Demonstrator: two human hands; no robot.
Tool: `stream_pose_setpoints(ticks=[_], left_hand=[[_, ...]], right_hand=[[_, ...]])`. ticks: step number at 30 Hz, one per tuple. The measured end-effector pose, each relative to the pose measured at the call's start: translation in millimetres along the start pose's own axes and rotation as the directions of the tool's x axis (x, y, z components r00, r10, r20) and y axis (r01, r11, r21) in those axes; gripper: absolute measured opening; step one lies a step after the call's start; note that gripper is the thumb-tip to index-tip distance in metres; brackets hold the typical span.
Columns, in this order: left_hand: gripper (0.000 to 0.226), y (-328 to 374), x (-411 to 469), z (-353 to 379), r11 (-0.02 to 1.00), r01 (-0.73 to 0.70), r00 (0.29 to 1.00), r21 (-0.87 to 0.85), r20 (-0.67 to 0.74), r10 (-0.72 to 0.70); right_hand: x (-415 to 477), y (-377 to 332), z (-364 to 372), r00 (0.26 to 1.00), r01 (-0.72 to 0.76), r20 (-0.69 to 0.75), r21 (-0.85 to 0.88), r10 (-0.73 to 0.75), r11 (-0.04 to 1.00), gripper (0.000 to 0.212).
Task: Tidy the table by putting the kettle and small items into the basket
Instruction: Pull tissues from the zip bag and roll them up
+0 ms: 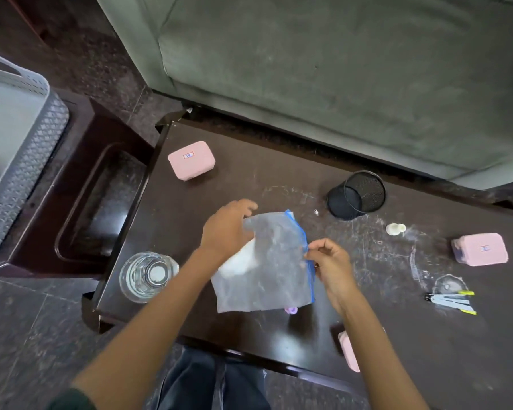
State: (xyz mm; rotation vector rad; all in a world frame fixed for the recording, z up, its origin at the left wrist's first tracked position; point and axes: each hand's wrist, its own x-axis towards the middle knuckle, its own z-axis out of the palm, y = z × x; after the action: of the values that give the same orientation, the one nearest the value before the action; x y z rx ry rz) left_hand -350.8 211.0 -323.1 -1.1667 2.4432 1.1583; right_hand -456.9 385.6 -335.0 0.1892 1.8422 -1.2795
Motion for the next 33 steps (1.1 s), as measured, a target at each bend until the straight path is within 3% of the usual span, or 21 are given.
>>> stream_pose_setpoints(ticks=[2, 3, 5, 7, 11, 14, 17, 20, 24, 27, 29, 31, 33], left_hand=[[0.022, 11.9, -22.9, 12.0, 0.983, 0.027, 0.977, -0.181, -0.205, -0.065], [0.012, 17.4, -33.7, 20.6, 0.945, 0.070, 0.975, -0.319, -0.179, -0.132], [0.005, 29.7, -53.9, 42.5, 0.843, 0.156, 0.985, -0.514, 0.015, -0.173], [0.016, 41.2, -69.6, 62.5, 0.804, 0.178, 0.984, -0.567, 0.111, -0.140], [0.020, 49.6, -73.3, 79.1, 0.803, 0.200, 0.978, -0.561, 0.072, -0.194], [0.011, 46.2, -66.4, 72.8, 0.828, 0.196, 0.976, -0.526, 0.025, -0.215], [0.015, 44.3, -67.2, 62.1, 0.821, 0.166, 0.971, -0.546, -0.057, -0.233], [0.019, 38.9, -71.4, 52.7, 0.782, 0.095, 0.921, -0.616, -0.244, -0.304], [0.012, 25.3, -74.8, 50.0, 0.737, -0.002, 0.888, -0.675, -0.340, -0.309], [0.023, 15.7, -77.3, 58.8, 0.754, -0.061, 0.924, -0.654, -0.322, -0.205], [0.014, 16.2, -80.6, 62.6, 0.771, -0.088, 0.940, -0.630, -0.310, -0.146], [0.012, 18.1, -84.5, 66.2, 0.784, -0.100, 0.948, -0.613, -0.298, -0.111], [0.015, 21.3, -88.9, 70.2, 0.809, -0.105, 0.944, -0.578, -0.313, -0.101]], right_hand=[[-5.0, 2.6, 0.2, 0.999, -0.001, -0.039, 0.062, 0.004, 0.998, 0.029], [-8.9, 4.5, 1.0, 0.999, 0.002, -0.049, 0.100, 0.003, 0.995, 0.029], [-18.2, 8.0, 4.0, 0.999, 0.009, -0.043, 0.220, 0.000, 0.975, 0.031], [-24.4, 12.5, 7.3, 1.000, -0.009, -0.013, 0.357, 0.014, 0.934, 0.030], [-29.1, 17.8, 9.5, 0.997, -0.083, 0.039, 0.493, 0.074, 0.866, 0.024], [-27.3, 17.5, 12.5, 0.997, -0.078, 0.056, 0.389, 0.061, 0.918, 0.039], [-22.8, 16.5, 15.6, 0.999, 0.000, -0.046, 0.240, 0.011, 0.971, 0.038], [-15.3, 22.0, 13.7, 0.966, 0.117, -0.218, -0.116, -0.140, 0.986, 0.040], [-14.4, 23.7, 11.1, 0.936, 0.160, -0.174, -0.566, -0.306, 0.809, 0.021], [-26.9, 12.4, 13.9, 0.858, 0.265, -0.040, -0.819, -0.512, 0.508, 0.018], [-36.4, -0.1, 19.9, 0.781, 0.450, 0.105, -0.779, -0.616, 0.437, 0.016], [-39.2, -7.4, 30.0, 0.841, 0.507, 0.220, -0.637, -0.494, 0.580, 0.018], [-35.8, -6.0, 40.6, 0.908, 0.417, 0.307, -0.607, -0.285, 0.676, 0.022]])
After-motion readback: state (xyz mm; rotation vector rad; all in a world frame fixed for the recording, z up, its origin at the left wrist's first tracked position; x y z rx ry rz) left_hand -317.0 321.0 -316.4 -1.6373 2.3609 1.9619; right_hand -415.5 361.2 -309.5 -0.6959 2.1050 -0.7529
